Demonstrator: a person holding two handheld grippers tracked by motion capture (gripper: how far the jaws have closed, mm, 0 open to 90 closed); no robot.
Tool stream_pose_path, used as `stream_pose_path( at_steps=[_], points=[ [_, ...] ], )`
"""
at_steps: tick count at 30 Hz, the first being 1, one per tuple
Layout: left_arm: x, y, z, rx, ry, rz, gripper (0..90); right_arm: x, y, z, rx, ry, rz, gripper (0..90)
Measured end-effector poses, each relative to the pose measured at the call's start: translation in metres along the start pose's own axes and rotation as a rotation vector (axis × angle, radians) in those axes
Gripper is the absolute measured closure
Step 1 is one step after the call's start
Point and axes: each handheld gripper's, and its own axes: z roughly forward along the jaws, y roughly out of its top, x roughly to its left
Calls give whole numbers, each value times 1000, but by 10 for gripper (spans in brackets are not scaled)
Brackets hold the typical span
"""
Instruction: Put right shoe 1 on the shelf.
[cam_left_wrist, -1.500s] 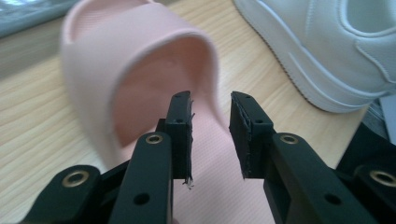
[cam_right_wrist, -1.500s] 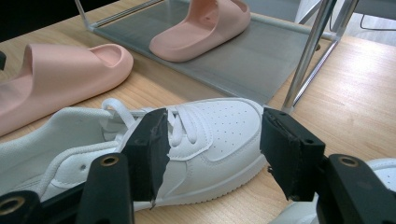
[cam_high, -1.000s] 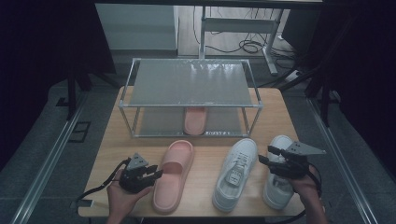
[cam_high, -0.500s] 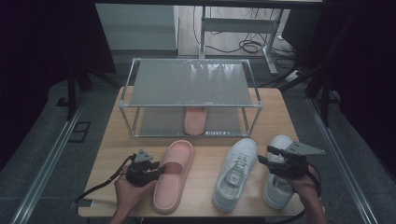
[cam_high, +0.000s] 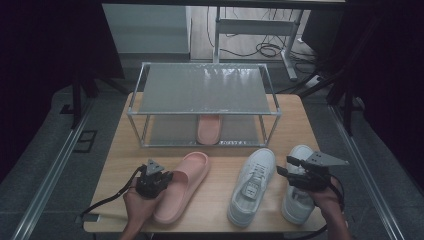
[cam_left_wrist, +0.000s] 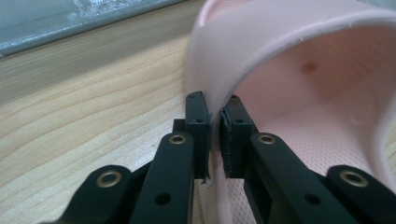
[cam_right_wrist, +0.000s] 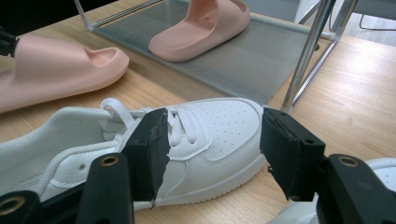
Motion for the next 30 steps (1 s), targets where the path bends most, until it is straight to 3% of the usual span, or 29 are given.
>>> stream_pose_path(
  at_steps=[8,18,30],
  points=[
    [6,5,-7,-28,-1,-15,850,0,0,0,-1,0,1,427],
    [20,26,-14,-81,17,-51,849,0,0,1,1,1,-2,427],
    [35,59,4,-96,46,-86,847,-1,0,-1,0,2,1,427]
  ],
)
